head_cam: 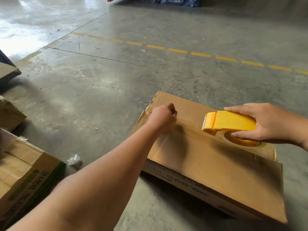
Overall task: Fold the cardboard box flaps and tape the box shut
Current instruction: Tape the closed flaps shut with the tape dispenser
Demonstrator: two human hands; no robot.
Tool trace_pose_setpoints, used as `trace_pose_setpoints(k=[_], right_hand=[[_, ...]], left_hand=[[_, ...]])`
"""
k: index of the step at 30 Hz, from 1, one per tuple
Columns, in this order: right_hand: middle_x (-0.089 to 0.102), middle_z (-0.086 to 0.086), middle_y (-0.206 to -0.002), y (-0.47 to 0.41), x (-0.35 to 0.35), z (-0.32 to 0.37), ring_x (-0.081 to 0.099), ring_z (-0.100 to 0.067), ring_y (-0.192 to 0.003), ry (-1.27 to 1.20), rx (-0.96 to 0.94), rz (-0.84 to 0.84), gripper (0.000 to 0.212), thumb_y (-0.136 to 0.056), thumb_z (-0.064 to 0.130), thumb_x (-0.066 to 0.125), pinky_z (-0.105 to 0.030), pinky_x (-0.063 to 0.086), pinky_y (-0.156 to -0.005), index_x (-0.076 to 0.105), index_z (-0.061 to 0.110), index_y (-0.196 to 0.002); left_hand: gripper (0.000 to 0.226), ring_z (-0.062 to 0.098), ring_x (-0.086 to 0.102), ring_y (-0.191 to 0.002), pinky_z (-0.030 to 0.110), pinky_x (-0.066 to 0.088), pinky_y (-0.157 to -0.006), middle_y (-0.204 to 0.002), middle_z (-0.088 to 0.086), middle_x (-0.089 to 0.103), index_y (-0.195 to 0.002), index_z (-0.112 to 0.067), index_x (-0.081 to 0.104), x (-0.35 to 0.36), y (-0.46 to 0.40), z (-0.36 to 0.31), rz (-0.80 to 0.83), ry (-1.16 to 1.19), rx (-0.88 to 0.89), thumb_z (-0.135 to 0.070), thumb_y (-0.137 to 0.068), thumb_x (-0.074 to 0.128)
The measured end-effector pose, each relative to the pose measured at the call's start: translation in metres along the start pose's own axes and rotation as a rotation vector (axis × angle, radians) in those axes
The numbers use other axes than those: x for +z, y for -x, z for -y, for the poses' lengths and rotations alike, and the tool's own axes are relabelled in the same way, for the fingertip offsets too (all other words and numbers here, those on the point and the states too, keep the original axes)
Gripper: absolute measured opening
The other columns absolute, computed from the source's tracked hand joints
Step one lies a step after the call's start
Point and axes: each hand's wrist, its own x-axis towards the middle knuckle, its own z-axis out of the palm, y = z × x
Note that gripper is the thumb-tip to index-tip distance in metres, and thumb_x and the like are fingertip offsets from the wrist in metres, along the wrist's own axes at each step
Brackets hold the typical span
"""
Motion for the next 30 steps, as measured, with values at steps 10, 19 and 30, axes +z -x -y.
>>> trace_pose_setpoints(k=[10, 19, 30], right_hand=[[0.054, 0.005, -0.136, -0.033, -0.008, 0.044, 0.047, -0.011, -0.106, 0.036, -0.023, 0.022, 0.088, -0.071, 0.07, 0.065, -0.026, 0.036, -0.082, 0.032, 0.044, -0.148], [0.05, 0.002, -0.146, -0.059, -0.011, 0.069, 0.049, -0.021, -0.127, 0.096, -0.019, 0.069, 0.087, -0.075, 0.067, 0.067, -0.03, 0.04, -0.093, 0.034, 0.037, -0.15], [0.048, 0.004, -0.148, -0.07, -0.009, 0.082, 0.047, -0.022, -0.129, 0.085, 0.013, 0.12, 0.085, -0.075, 0.069, 0.064, -0.03, 0.041, -0.09, 0.033, 0.04, -0.149]], left_hand=[[0.018, 0.022, 0.064, -0.085, 0.024, 0.045, -0.064, -0.094, 0.002, 0.069, -0.101, -0.011, 0.07, -0.036, -0.008, 0.041, -0.059, 0.161, -0.089, -0.026, -0.098, 0.06], [0.014, 0.031, 0.074, -0.074, 0.027, 0.052, -0.056, -0.085, 0.017, 0.074, -0.086, -0.002, 0.069, -0.048, -0.017, 0.054, -0.031, 0.353, -0.269, -0.014, -0.087, 0.062], [0.011, 0.026, 0.07, -0.066, 0.038, 0.064, -0.069, -0.09, 0.018, 0.066, -0.095, 0.003, 0.064, -0.048, -0.025, 0.061, 0.06, 0.789, -0.463, -0.002, -0.087, 0.058]])
